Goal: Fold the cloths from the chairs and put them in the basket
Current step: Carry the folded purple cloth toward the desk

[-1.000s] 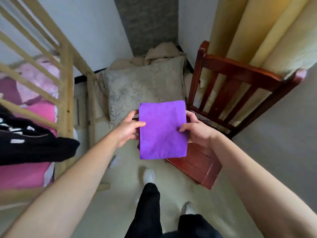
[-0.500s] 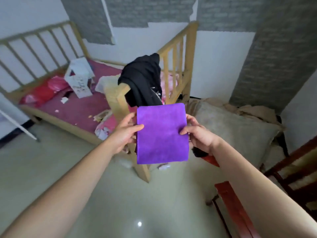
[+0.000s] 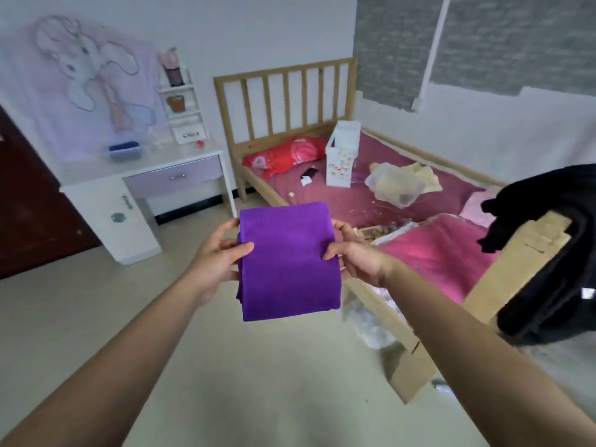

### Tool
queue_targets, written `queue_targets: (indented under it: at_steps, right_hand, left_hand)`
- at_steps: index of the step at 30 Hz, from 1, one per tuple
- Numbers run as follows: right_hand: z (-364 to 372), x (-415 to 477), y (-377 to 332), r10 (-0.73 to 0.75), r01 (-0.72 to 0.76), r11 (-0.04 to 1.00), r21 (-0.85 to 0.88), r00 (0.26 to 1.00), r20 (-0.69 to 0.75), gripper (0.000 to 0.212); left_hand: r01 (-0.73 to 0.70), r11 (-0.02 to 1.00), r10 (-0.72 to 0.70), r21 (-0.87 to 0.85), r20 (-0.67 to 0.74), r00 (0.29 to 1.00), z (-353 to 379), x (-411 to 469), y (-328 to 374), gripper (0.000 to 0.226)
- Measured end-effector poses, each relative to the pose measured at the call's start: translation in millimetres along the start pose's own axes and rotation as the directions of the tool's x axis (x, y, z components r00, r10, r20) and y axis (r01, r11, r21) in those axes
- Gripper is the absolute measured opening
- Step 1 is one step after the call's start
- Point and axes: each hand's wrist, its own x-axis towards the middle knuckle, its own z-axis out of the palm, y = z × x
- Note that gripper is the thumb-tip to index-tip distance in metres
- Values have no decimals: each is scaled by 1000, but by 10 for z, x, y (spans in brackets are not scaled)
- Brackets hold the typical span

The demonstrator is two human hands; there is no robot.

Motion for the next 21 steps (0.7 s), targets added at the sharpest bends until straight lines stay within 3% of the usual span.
queue_targets:
  at_steps: [4, 12, 21]
  right_hand:
    - [660, 945, -273, 3, 2, 998, -66, 998, 66, 58]
    - [1426, 3300, -716, -1, 24, 991, -128, 984, 180, 65]
    - [2280, 5675, -1831, 16, 61, 973, -224, 944, 329, 65]
  left_hand:
    - [-6, 999, 1, -39, -112, 994, -905, 455, 8, 56]
    - [-33, 998, 15, -56, -293, 956, -2217, 2030, -8, 49]
    - [-33, 998, 10, -45, -436, 900, -3675, 3716, 567, 49]
